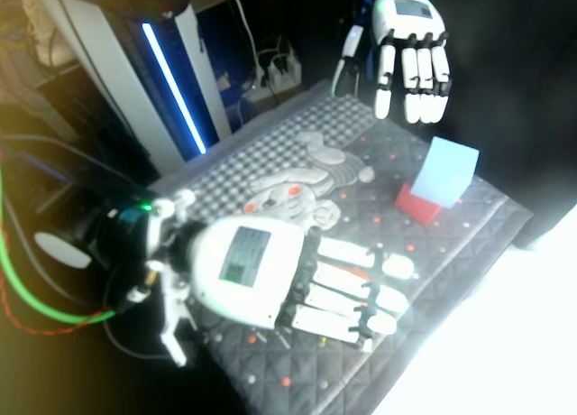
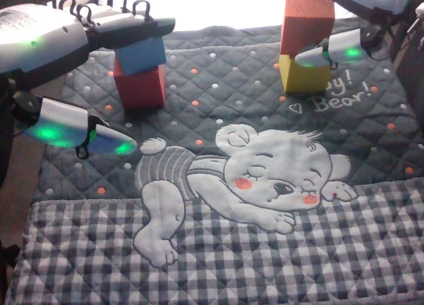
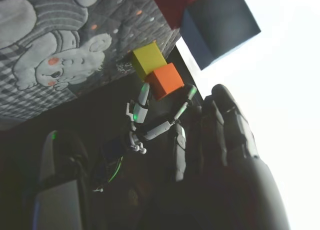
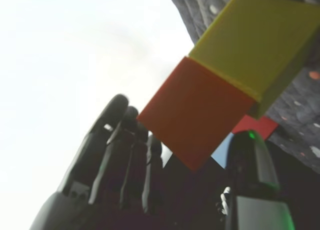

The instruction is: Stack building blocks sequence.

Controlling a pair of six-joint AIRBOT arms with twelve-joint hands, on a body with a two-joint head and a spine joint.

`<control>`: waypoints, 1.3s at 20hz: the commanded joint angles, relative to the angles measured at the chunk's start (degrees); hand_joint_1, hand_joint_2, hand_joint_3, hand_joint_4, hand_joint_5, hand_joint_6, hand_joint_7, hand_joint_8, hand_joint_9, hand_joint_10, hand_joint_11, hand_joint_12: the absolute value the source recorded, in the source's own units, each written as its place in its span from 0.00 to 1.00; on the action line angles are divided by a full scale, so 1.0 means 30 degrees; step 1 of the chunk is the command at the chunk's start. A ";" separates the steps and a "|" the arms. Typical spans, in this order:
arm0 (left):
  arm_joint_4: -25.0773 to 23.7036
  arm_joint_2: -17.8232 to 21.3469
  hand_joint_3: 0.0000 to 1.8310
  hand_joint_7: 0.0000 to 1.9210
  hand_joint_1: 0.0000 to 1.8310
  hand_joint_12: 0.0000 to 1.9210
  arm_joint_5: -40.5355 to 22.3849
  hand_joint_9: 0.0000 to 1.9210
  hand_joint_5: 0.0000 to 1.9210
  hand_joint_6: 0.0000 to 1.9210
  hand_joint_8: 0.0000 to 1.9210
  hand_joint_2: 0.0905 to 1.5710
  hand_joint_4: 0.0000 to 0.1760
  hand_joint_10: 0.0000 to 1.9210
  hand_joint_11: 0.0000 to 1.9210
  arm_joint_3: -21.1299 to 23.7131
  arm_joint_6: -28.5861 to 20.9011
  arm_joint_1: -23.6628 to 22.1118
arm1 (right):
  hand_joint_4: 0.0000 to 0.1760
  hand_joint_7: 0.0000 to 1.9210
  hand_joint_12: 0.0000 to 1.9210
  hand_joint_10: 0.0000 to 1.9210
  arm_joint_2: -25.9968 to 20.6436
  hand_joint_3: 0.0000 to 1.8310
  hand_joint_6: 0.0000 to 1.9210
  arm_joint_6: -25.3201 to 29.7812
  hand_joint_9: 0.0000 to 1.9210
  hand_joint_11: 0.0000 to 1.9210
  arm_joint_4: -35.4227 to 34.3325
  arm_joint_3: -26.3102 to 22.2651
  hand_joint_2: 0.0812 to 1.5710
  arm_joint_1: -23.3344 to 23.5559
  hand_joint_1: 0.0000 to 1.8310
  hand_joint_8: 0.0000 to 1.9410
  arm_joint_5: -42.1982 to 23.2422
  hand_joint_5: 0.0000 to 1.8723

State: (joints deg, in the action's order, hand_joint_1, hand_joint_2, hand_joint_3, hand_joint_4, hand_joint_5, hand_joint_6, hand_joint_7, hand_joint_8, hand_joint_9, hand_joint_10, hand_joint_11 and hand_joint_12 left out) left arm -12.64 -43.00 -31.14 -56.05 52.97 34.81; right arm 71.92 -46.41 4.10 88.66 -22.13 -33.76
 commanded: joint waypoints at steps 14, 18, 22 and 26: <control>0.1000 0.0051 0.00 0.06 0.48 0.29 -0.3099 0.04 0.08 0.00 0.00 0.54 0.67 0.01 0.00 -0.0120 0.0013 0.0126 | 0.67 0.05 0.53 0.01 -0.2665 0.00 0.00 0.0102 0.08 0.00 -0.0365 -0.2144 0.52 0.0005 0.40 0.01 -0.5016 0.00; 0.3817 0.0610 0.00 0.05 0.44 0.01 -0.6505 0.01 0.07 0.00 0.00 0.58 0.61 0.01 0.00 -0.0015 0.0628 0.1423 | 0.86 0.08 0.45 0.00 -0.4749 0.00 0.00 0.0102 0.10 0.00 -0.0434 -0.4100 0.54 -0.1057 0.39 0.00 -0.8661 0.04; 0.6430 0.1325 0.01 0.02 0.40 0.00 -1.1849 0.00 0.01 0.00 0.00 0.60 0.66 0.00 0.01 0.1024 0.1006 0.4177 | 0.62 0.10 0.39 0.00 -0.7031 0.00 0.00 0.0097 0.09 0.00 -0.0919 -0.6617 0.57 -0.3870 0.45 0.00 -1.3218 0.09; 0.9178 0.1420 0.01 0.03 0.34 0.02 -1.8548 0.02 0.00 0.00 0.00 0.62 0.70 0.01 0.03 0.2485 0.0615 0.8757 | 0.33 0.16 0.07 0.01 -0.8599 0.00 0.00 -0.0371 0.09 0.00 -0.3234 -0.9060 0.57 -0.8785 0.45 0.00 -1.8732 0.09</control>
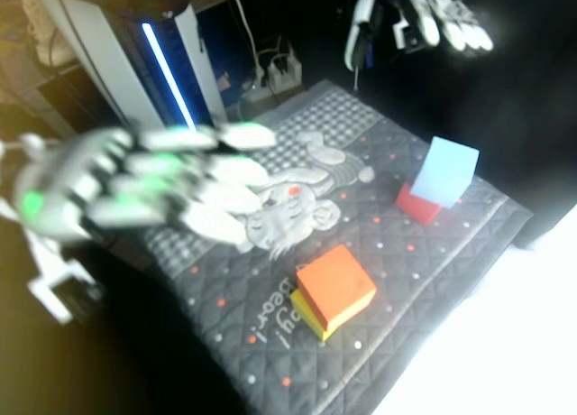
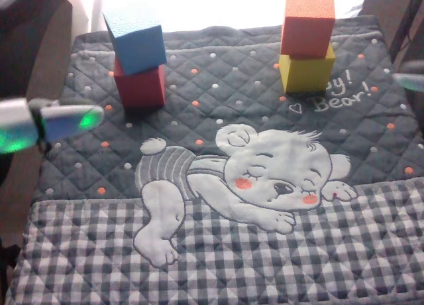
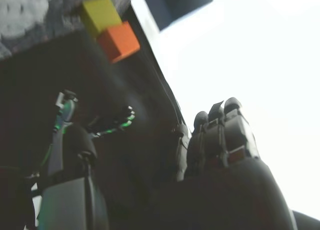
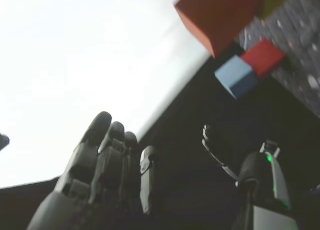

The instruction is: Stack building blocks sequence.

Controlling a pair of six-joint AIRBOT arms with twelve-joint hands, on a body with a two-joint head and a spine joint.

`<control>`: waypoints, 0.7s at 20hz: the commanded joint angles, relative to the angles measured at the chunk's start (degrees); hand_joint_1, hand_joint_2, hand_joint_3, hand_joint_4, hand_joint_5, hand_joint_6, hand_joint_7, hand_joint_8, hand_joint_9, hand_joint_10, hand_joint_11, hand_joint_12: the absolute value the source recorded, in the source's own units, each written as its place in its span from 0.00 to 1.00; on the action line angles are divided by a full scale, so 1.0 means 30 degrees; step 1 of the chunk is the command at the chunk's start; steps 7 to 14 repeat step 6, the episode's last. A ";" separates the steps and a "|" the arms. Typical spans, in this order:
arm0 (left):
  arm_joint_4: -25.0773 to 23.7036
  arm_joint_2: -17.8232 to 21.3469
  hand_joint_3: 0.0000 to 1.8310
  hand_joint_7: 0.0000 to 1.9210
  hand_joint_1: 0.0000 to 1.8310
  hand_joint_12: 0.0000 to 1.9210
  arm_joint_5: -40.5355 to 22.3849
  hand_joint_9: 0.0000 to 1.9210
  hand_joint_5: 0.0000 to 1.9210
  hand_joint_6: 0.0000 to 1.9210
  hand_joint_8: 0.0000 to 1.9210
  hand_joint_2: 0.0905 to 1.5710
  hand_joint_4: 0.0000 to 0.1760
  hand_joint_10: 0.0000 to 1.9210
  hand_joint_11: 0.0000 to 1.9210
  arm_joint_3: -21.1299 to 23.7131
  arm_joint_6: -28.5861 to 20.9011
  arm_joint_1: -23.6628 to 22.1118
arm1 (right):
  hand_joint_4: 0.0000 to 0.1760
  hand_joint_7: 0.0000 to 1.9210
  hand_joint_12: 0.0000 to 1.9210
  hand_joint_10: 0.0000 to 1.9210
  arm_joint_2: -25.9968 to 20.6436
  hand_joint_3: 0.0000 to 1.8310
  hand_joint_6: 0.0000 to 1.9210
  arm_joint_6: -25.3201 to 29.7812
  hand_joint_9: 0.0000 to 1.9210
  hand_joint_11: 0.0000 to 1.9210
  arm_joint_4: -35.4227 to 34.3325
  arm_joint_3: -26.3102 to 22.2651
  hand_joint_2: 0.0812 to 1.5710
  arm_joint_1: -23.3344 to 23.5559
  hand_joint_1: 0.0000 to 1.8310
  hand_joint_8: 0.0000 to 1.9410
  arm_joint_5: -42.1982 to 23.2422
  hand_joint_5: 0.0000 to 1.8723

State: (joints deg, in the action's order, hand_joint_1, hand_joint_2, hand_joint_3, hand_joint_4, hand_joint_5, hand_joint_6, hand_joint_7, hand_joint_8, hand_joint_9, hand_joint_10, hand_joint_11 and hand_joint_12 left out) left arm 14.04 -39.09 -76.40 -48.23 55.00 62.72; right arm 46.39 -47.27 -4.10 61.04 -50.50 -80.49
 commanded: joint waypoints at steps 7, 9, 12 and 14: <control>0.2922 -0.1198 0.01 0.02 0.25 0.37 -0.7612 0.03 0.00 0.00 0.00 0.68 0.49 0.00 0.00 0.0060 -0.4186 0.4258 | 0.72 0.12 0.00 0.00 -0.0464 0.01 0.00 -0.0093 0.07 0.00 -0.3699 -0.2331 0.64 -0.5584 0.40 0.00 -0.6817 0.10; 0.2922 -0.1198 0.01 0.02 0.25 0.37 -0.7612 0.03 0.00 0.00 0.00 0.68 0.49 0.00 0.00 0.0060 -0.4186 0.4258 | 0.72 0.12 0.00 0.00 -0.0464 0.01 0.00 -0.0093 0.07 0.00 -0.3699 -0.2331 0.64 -0.5584 0.40 0.00 -0.6817 0.10; 0.2922 -0.1198 0.01 0.02 0.25 0.37 -0.7612 0.03 0.00 0.00 0.00 0.68 0.49 0.00 0.00 0.0060 -0.4186 0.4258 | 0.72 0.12 0.00 0.00 -0.0464 0.01 0.00 -0.0093 0.07 0.00 -0.3699 -0.2331 0.64 -0.5584 0.40 0.00 -0.6817 0.10; 0.2922 -0.1198 0.01 0.02 0.25 0.37 -0.7612 0.03 0.00 0.00 0.00 0.68 0.49 0.00 0.00 0.0060 -0.4186 0.4258 | 0.72 0.12 0.00 0.00 -0.0464 0.01 0.00 -0.0093 0.07 0.00 -0.3699 -0.2331 0.64 -0.5584 0.40 0.00 -0.6817 0.10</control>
